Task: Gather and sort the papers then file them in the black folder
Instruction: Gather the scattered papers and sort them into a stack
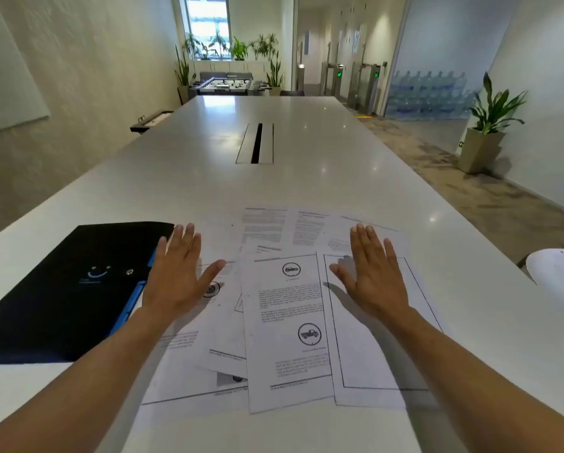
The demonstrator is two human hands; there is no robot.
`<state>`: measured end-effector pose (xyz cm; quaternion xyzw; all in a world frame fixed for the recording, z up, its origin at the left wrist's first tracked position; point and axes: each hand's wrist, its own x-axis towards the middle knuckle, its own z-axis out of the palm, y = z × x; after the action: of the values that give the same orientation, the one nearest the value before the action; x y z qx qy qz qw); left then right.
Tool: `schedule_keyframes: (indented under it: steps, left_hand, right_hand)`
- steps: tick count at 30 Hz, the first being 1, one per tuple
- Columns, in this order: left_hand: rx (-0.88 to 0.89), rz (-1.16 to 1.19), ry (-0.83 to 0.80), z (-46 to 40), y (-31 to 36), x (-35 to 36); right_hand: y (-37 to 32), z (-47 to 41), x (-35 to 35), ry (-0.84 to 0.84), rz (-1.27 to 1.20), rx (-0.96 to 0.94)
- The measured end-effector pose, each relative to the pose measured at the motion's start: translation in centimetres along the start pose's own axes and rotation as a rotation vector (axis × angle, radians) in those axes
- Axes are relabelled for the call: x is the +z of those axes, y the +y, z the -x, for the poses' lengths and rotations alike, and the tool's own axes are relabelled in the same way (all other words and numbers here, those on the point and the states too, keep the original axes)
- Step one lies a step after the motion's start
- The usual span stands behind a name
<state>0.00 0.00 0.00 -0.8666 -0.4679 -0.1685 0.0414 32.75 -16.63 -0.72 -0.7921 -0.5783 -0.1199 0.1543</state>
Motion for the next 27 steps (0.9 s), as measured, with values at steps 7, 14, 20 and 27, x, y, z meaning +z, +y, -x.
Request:
schedule_keyframes:
  steps: [7, 14, 20, 27]
  left_hand:
    - [-0.221, 0.075, -0.201, 3.0, 0.1, 2.0]
    - [-0.464, 0.153, -0.155, 3.7, 2.7, 1.4]
    - [-0.575, 0.379, -0.036, 2.8, 3.5, -0.2]
    - [-0.75, 0.441, -0.038, 2.2, 3.2, -1.8]
  right_hand:
    - [-0.1, 2.4, 1.7, -0.195, -0.018, 0.074]
    - [-0.3, 2.0, 1.7, -0.294, -0.05, 0.104]
    - [-0.7, 1.9, 1.9, -0.29, -0.036, 0.108]
    - [-0.6, 2.1, 2.3, -0.252, -0.044, 0.117]
